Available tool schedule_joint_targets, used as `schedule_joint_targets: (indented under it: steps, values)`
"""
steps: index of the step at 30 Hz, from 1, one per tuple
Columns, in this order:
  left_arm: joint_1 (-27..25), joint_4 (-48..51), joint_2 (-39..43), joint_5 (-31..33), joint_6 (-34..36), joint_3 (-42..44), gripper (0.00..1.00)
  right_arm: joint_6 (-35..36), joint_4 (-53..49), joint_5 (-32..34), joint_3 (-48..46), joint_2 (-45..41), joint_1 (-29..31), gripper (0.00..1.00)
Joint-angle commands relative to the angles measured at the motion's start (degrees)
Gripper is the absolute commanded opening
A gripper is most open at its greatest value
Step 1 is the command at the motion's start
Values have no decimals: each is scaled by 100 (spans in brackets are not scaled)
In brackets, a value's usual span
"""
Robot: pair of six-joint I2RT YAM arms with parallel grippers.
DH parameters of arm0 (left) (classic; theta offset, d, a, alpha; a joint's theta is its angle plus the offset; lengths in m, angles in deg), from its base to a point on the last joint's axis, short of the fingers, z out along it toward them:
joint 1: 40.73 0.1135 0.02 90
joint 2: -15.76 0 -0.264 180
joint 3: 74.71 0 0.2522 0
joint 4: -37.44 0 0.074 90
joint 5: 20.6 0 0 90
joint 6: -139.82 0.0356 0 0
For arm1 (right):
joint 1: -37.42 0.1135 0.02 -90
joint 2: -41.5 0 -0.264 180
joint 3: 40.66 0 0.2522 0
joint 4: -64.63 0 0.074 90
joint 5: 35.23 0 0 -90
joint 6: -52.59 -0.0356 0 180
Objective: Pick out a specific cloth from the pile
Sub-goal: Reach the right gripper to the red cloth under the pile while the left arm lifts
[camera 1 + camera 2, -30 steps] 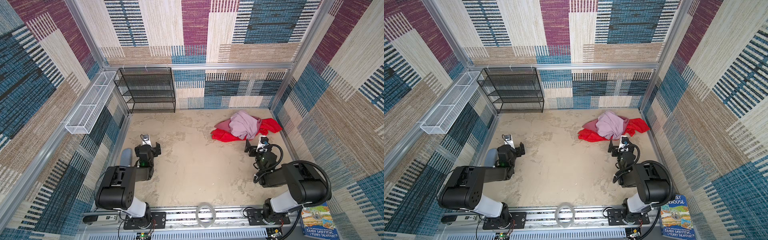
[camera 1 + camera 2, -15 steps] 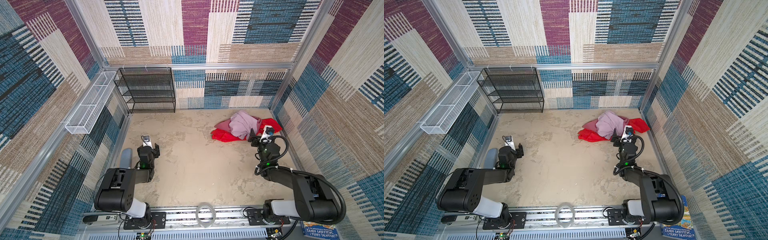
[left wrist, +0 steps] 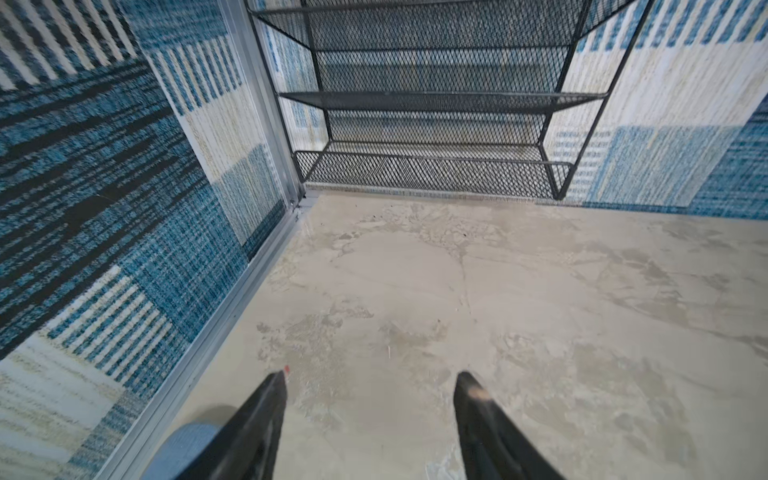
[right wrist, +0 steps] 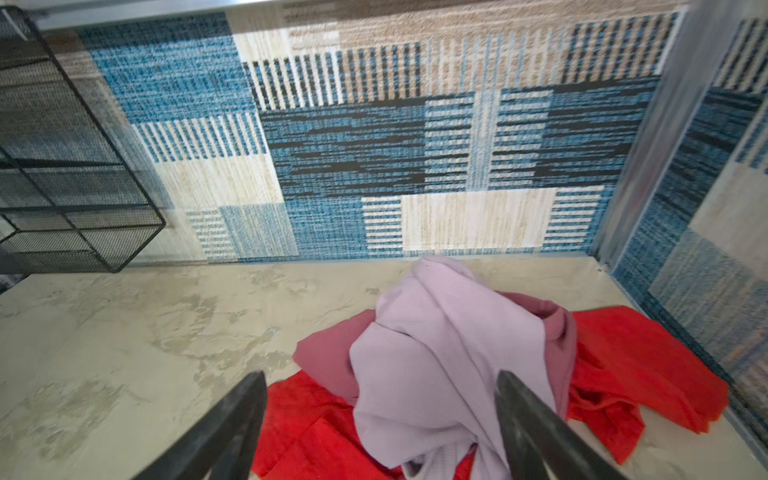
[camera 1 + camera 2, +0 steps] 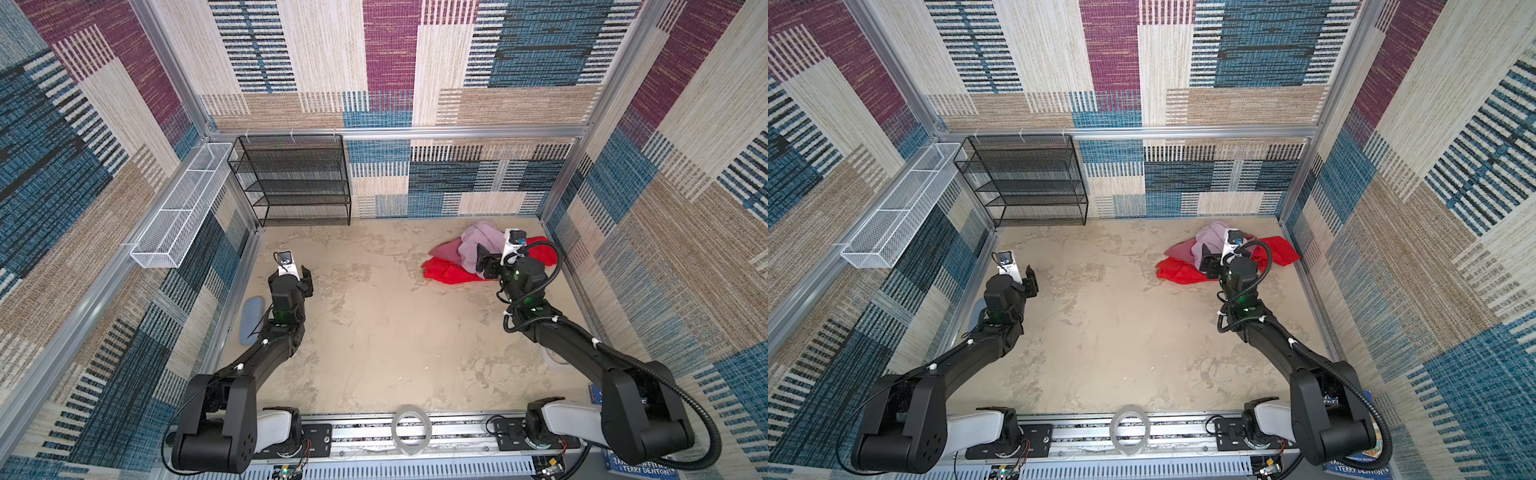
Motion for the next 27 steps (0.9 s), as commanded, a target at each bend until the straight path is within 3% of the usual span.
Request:
schedule_joint_targets:
  steps: [1, 6, 13, 27]
  values:
    - [-88, 1285, -6, -9, -488, -540, 67, -102, -965, -84, 603, 493, 277, 85]
    - [-347, 2420, -191, -302, -927, -1335, 67, -148, -1734, -158, 1487, 1503, 818, 77]
    - [-669, 2662, -149, -668, -1186, -1469, 67, -361, -2218, -20, 2254, 2561, 1222, 63]
    - [-719, 2841, -179, -713, -1151, -1523, 67, -581, -2912, 42, 3186, 3607, 1322, 61]
